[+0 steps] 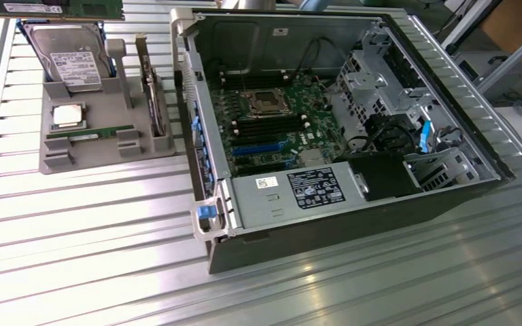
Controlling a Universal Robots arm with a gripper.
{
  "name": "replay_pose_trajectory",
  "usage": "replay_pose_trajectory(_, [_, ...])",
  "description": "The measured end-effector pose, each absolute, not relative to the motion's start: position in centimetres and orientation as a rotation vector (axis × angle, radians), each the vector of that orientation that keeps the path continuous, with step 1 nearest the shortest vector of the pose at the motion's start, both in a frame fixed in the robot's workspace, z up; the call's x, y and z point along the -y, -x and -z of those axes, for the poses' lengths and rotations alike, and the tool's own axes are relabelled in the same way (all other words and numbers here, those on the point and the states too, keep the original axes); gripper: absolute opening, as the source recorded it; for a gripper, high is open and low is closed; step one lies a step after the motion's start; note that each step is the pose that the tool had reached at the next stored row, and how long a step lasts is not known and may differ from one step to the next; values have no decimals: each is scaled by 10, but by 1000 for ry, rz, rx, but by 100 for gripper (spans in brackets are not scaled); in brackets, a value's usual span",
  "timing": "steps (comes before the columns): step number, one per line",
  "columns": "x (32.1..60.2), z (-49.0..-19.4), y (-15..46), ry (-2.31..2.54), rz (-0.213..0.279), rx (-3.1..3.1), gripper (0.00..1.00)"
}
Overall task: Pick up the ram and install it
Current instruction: 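Pick up the ram and move it above insertion slot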
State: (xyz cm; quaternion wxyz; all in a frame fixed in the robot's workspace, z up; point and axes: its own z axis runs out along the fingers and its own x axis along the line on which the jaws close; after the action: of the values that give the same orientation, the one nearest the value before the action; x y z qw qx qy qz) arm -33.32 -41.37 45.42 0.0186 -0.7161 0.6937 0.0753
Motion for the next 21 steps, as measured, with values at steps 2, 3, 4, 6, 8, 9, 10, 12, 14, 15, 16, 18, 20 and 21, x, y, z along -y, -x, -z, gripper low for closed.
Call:
replay_pose_trajectory(2, [414,-454,331,2225,-238,-2156,12])
replay_pose_trajectory(3, [414,-454,330,2225,-239,-2156,12])
replay_pose_trajectory(4, [414,-454,329,2226,-240,-2157,12])
replay_pose_trajectory(6, [414,-454,328,2226,-242,-2158,12])
replay_pose_trajectory(8, [414,-454,326,2227,-244,-2159,12])
replay_pose_trajectory(9, [414,-453,325,2228,-245,-2160,12])
replay_pose_trajectory(10, [414,-453,325,2228,-246,-2160,12])
replay_pose_trajectory(12, [414,-453,323,2229,-247,-2161,12])
replay_pose_trajectory(14, [414,-453,321,2230,-250,-2162,12])
replay_pose_trajectory(15, [414,-453,320,2230,-251,-2163,12])
replay_pose_trajectory(16, [414,-453,319,2231,-253,-2164,12])
replay_pose_trajectory(18, [414,-453,318,2231,-254,-2165,12])
replay_pose_trajectory(20, [414,-453,316,2232,-256,-2166,12])
replay_pose_trajectory(21, [414,-453,315,2233,-258,-2166,12])
